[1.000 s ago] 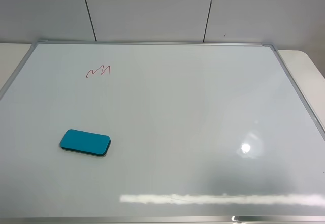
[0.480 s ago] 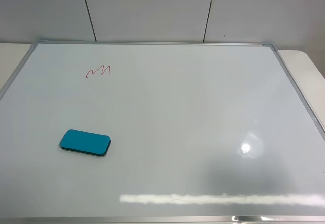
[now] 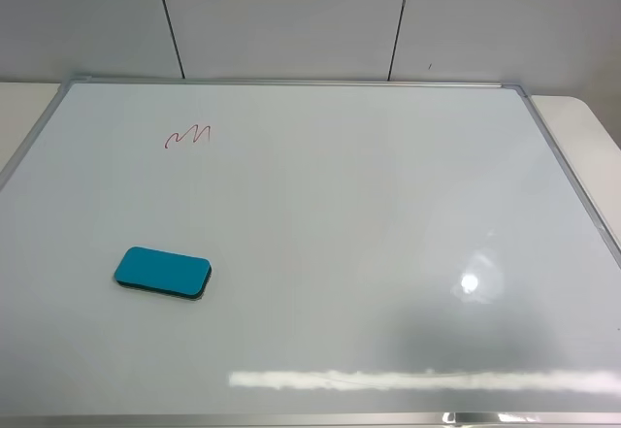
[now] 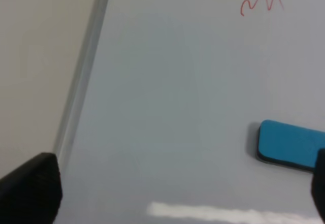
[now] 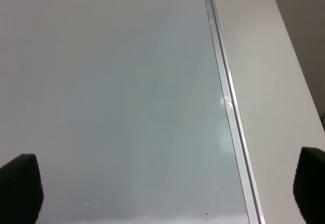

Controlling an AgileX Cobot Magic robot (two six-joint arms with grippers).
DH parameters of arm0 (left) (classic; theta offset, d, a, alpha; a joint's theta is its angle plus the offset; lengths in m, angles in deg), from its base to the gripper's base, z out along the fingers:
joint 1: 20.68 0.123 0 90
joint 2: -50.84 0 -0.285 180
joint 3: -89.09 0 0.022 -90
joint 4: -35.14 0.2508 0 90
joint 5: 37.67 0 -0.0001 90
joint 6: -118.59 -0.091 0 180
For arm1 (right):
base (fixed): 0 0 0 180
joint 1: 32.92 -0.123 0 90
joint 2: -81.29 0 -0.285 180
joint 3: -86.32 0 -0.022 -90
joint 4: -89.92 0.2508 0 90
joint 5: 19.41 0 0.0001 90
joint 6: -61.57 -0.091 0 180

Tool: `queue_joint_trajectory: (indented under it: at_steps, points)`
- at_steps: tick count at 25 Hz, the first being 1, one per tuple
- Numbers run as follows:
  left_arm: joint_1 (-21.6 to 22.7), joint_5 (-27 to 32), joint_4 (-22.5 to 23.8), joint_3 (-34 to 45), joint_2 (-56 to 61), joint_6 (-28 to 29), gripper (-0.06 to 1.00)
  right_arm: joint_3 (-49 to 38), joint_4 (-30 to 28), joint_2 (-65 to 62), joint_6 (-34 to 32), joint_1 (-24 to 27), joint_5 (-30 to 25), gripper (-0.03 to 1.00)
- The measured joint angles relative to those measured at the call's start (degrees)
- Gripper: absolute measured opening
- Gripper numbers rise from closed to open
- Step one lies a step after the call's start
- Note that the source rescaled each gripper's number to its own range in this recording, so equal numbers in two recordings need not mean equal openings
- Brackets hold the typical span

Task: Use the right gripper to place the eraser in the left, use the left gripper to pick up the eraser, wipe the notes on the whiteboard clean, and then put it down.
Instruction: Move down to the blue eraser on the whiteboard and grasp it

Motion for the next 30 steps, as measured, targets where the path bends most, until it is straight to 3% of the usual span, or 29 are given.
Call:
queue_joint_trajectory:
  at_steps: [8,30]
  points:
    - [0.00,0.00,0.00,0.00,0.00,0.00,1.00,0.00,-4.53,0.00,0.06,0.00,0.05,0.99]
    - [0.00,0.00,0.00,0.00,0.00,-0.01,1.00,0.00,-4.59,0.00,-0.05,0.00,0.05,0.99]
